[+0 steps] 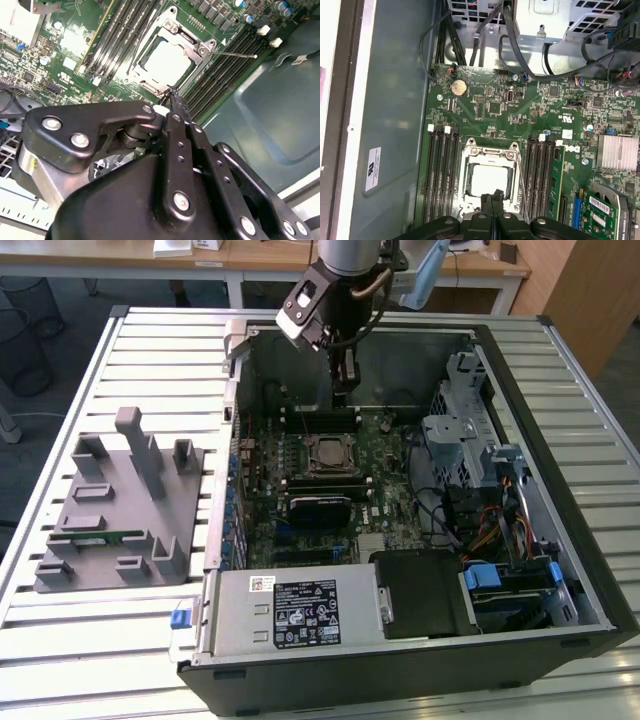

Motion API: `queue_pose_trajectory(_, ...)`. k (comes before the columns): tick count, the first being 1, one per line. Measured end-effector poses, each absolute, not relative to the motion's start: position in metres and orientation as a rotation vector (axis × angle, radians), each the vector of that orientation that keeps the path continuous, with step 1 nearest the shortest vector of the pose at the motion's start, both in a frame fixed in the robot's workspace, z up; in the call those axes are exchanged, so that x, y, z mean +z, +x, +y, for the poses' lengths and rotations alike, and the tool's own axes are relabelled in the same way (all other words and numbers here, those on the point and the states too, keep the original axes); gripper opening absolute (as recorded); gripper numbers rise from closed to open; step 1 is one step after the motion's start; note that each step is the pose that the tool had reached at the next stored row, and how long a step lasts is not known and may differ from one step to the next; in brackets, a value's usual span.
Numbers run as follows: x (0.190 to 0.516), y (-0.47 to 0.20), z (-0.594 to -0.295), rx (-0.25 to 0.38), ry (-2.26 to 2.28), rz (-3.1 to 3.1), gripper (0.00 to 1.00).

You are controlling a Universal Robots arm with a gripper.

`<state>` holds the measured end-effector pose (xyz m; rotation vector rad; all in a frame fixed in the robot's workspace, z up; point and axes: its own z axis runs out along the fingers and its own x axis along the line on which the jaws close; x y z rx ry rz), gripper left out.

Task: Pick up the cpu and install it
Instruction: 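Install the first cpu locking lever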

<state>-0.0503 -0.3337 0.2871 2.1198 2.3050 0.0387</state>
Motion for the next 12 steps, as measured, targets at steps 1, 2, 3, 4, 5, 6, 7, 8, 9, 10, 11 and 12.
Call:
queue_pose_trajectory(1,0.2871,-0.0503,-0.3337,0.039,2.120,2.305,0.11)
queue_pose_trajectory(2,0.2871,-0.0503,-0.3337,0.039,2.116,2.309,0.11)
queue_pose_trajectory(3,0.2871,-0.0503,-0.3337,0.039,2.102,2.321,0.11)
queue_pose_trajectory(4,0.2870,-0.0503,-0.3337,0.039,2.082,2.340,0.11)
queue_pose_trajectory(5,0.2869,-0.0503,-0.3337,0.039,2.061,2.359,0.11)
queue_pose_trajectory(6,0.2868,-0.0503,-0.3337,0.039,2.039,2.377,0.11)
queue_pose_trajectory(7,0.2866,-0.0503,-0.3337,0.039,2.016,2.398,0.11)
queue_pose_trajectory(8,0.2864,-0.0503,-0.3337,0.039,1.995,2.416,0.11)
queue_pose_trajectory(9,0.2864,-0.0503,-0.3337,0.039,1.973,2.434,0.11)
queue_pose_trajectory(10,0.2862,-0.0503,-0.3337,0.039,1.951,2.452,0.11)
queue_pose_trajectory(11,0.2861,-0.0503,-0.3337,0.040,1.929,2.469,0.11)
queue_pose_trajectory(12,0.2859,-0.0503,-0.3337,0.040,1.907,2.487,0.11)
